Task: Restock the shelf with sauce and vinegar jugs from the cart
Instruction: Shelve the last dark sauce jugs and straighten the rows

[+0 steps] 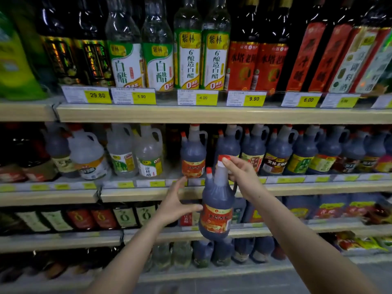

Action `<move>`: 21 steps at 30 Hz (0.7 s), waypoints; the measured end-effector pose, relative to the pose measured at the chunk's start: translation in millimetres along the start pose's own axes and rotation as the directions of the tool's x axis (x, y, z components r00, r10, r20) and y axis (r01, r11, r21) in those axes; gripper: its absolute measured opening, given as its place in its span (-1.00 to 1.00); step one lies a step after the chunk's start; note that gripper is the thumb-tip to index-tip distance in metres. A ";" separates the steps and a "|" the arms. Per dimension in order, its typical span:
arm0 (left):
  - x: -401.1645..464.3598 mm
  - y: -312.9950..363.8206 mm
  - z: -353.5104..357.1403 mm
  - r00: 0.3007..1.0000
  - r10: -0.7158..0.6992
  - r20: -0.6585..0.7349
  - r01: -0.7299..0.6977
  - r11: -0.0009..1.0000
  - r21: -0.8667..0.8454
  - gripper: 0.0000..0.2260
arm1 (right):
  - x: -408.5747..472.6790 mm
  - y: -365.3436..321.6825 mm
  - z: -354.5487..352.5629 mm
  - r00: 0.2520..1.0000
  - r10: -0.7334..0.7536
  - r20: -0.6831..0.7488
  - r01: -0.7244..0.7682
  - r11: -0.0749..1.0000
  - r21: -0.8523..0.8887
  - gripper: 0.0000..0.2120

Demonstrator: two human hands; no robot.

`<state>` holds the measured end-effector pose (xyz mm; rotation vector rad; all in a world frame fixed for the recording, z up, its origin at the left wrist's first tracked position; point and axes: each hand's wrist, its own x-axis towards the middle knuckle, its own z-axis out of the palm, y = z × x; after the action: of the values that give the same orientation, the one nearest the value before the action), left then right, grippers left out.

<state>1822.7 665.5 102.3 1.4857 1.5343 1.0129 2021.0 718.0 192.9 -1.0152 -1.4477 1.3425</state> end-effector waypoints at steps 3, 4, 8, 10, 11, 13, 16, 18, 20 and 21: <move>-17.3 4.2 6.4 0.991 -0.084 0.106 0.092 0.992 -0.080 -0.02 | 4.6 -1.7 25.2 0.994 -0.002 0.109 0.000 1.000 0.022 -0.85; -21.1 5.9 6.3 0.988 -0.093 0.122 0.107 0.987 -0.116 -0.06 | 5.3 -1.5 33.7 0.992 -0.001 0.129 -0.003 0.999 0.035 -0.82; -36.5 4.3 2.7 0.992 -0.124 0.037 0.129 0.976 -0.177 -0.22 | 6.9 1.5 60.1 0.985 0.024 0.173 -0.042 0.994 0.102 -0.79; -42.8 1.9 -1.1 0.986 -0.154 -0.070 0.139 0.973 -0.185 -0.26 | 10.2 2.0 67.6 0.983 0.020 0.183 -0.041 0.993 0.111 -0.77; -45.6 2.3 -4.3 0.979 -0.168 -0.118 0.144 0.972 -0.187 -0.27 | 13.2 3.0 69.1 0.983 0.000 0.186 -0.017 0.996 0.085 -0.76; -49.8 -1.5 -14.1 0.967 -0.197 -0.164 0.164 0.967 -0.197 -0.29 | 18.5 5.4 67.8 0.985 -0.046 0.166 0.045 0.999 0.009 -0.74; -59.2 -10.2 -32.8 0.950 -0.233 -0.208 0.184 0.956 -0.230 -0.24 | 32.3 22.5 54.2 0.978 -0.207 0.031 0.208 0.948 -0.242 -0.66; -63.6 -14.4 -46.0 0.932 -0.260 -0.253 0.197 0.948 -0.249 -0.17 | 46.2 40.3 47.0 0.945 -0.327 0.022 0.296 0.824 -0.483 -0.56; -64.2 -18.2 -59.5 0.918 -0.277 -0.285 0.196 0.939 -0.282 -0.18 | 57.6 55.0 49.4 0.950 -0.308 0.052 0.281 0.767 -0.577 -0.45; -62.9 -20.7 -66.5 0.913 -0.278 -0.299 0.190 0.937 -0.292 -0.19 | 62.5 61.1 53.6 0.954 -0.293 0.056 0.269 0.764 -0.586 -0.39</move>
<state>1755.8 600.1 109.4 0.9534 1.6926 1.3108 1952.3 768.4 135.8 -1.1349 -1.9592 0.6461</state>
